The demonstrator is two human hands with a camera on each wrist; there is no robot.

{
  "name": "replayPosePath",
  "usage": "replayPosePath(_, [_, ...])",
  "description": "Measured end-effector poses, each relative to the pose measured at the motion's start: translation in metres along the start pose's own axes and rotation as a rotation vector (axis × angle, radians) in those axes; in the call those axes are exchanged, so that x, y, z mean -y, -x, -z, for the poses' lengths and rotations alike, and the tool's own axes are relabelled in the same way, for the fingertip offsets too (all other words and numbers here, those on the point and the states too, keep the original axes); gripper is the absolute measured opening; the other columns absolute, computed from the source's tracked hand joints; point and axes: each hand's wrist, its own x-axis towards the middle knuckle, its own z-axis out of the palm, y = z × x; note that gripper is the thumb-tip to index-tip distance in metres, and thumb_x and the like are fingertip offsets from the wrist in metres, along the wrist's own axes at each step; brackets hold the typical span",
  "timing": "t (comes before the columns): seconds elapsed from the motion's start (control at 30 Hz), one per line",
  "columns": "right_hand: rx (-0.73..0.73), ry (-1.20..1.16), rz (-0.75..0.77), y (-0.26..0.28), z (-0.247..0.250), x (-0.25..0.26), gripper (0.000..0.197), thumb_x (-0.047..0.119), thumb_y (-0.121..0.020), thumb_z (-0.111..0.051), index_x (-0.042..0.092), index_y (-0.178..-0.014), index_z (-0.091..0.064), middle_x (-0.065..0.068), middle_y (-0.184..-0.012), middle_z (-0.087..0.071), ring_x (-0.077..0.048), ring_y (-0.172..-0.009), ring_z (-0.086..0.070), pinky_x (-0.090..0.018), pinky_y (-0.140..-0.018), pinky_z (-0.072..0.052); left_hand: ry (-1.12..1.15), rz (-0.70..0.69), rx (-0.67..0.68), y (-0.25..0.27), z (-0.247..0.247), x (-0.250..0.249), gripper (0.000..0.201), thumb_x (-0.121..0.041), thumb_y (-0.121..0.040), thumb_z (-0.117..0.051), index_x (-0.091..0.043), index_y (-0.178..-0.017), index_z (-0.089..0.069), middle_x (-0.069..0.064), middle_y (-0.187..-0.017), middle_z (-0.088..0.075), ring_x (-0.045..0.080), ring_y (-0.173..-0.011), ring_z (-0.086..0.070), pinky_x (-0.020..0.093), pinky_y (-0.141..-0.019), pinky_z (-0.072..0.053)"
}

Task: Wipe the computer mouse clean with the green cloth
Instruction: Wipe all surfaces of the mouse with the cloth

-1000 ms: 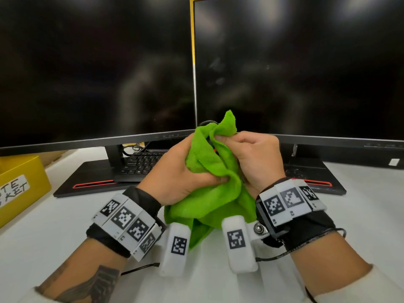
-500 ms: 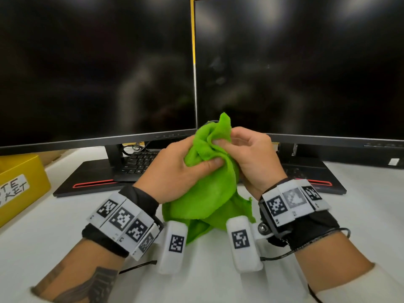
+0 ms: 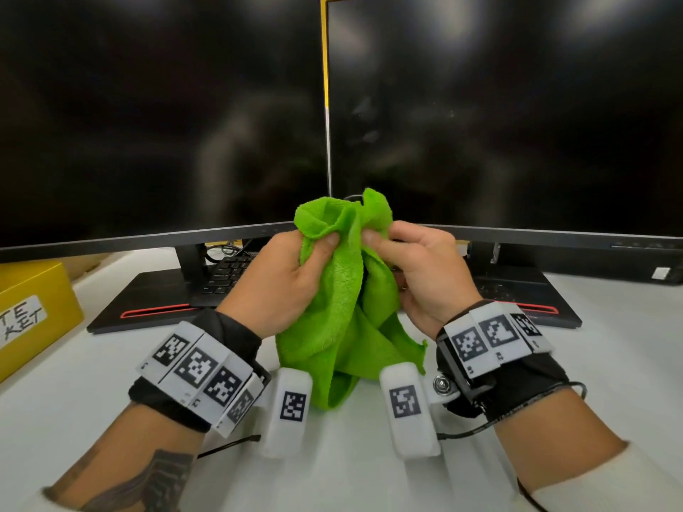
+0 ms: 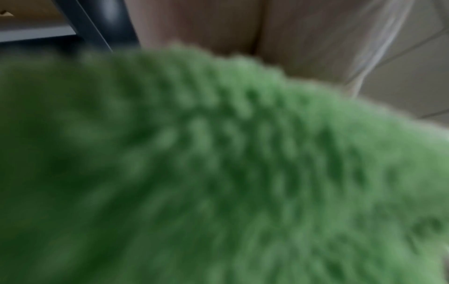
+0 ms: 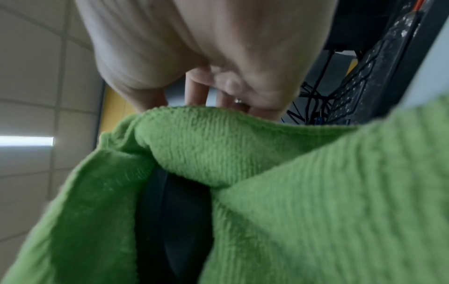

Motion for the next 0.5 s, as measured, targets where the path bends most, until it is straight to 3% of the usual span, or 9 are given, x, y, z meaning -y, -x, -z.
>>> replayPosePath(0.1, [-0.097, -0.012, 0.011, -0.004, 0.002, 0.001, 0.022, 0.011, -0.087, -0.079, -0.011, -0.086, -0.075, -0.036, -0.089, -0.072, -0.036, -0.077, -0.067, -0.056, -0.076, -0.06, 0.093, 0.06, 0.135, 0.002, 0.002, -0.01, 0.023, -0.039, -0.09, -0.069, -0.021, -0.103, -0.075, -0.007, -0.092, -0.08, 0.006, -0.086, -0.075, 0.027, -0.076, -0.06])
replayPosePath(0.17, [-0.12, 0.042, 0.023, -0.008, 0.005, 0.0, 0.025, 0.015, -0.088, -0.079, -0.006, -0.075, -0.074, -0.033, -0.079, -0.071, -0.033, -0.07, -0.067, -0.052, -0.071, -0.061, 0.121, 0.058, 0.209, 0.004, -0.001, -0.01, 0.04, -0.028, -0.083, -0.085, -0.023, -0.12, -0.072, -0.008, -0.105, -0.08, 0.007, -0.098, -0.076, 0.03, -0.087, -0.061])
replayPosePath(0.23, [-0.084, 0.013, 0.02, -0.009, 0.005, -0.001, 0.02, 0.013, -0.094, -0.072, -0.007, -0.091, -0.076, -0.035, -0.095, -0.074, -0.039, -0.083, -0.071, -0.055, -0.078, -0.064, 0.089, 0.077, 0.163, 0.003, -0.003, -0.003, 0.06, -0.031, -0.071, -0.094, -0.028, -0.125, -0.066, -0.01, -0.108, -0.078, 0.006, -0.1, -0.074, 0.037, -0.092, -0.06])
replayPosePath(0.3, [0.003, -0.055, -0.003, -0.007, 0.004, -0.002, 0.019, 0.003, -0.098, -0.062, -0.006, -0.11, -0.074, -0.031, -0.106, -0.075, -0.041, -0.096, -0.073, -0.047, -0.082, -0.065, 0.053, 0.117, 0.083, 0.001, -0.001, 0.004, 0.061, -0.053, -0.065, -0.088, -0.033, -0.119, -0.066, -0.011, -0.105, -0.077, 0.008, -0.099, -0.074, 0.044, -0.091, -0.06])
replayPosePath(0.4, [0.162, -0.12, 0.036, -0.002, 0.003, -0.003, 0.031, -0.01, -0.096, -0.058, -0.009, -0.126, -0.065, -0.03, -0.121, -0.071, -0.039, -0.107, -0.071, -0.043, -0.089, -0.063, 0.093, 0.147, -0.065, -0.002, -0.002, 0.008, 0.046, -0.067, -0.076, -0.068, -0.034, -0.107, -0.073, -0.011, -0.099, -0.079, 0.011, -0.096, -0.075, 0.047, -0.089, -0.06])
replayPosePath(0.5, [0.156, -0.054, 0.082, 0.001, -0.007, -0.01, 0.03, 0.001, -0.088, -0.071, 0.002, -0.117, -0.07, -0.024, -0.105, -0.074, -0.035, -0.091, -0.071, -0.044, -0.077, -0.062, 0.041, 0.153, -0.201, -0.004, -0.003, 0.006, 0.052, -0.071, -0.086, -0.051, -0.024, -0.083, -0.075, -0.005, -0.078, -0.076, 0.019, -0.081, -0.073, 0.047, -0.08, -0.058])
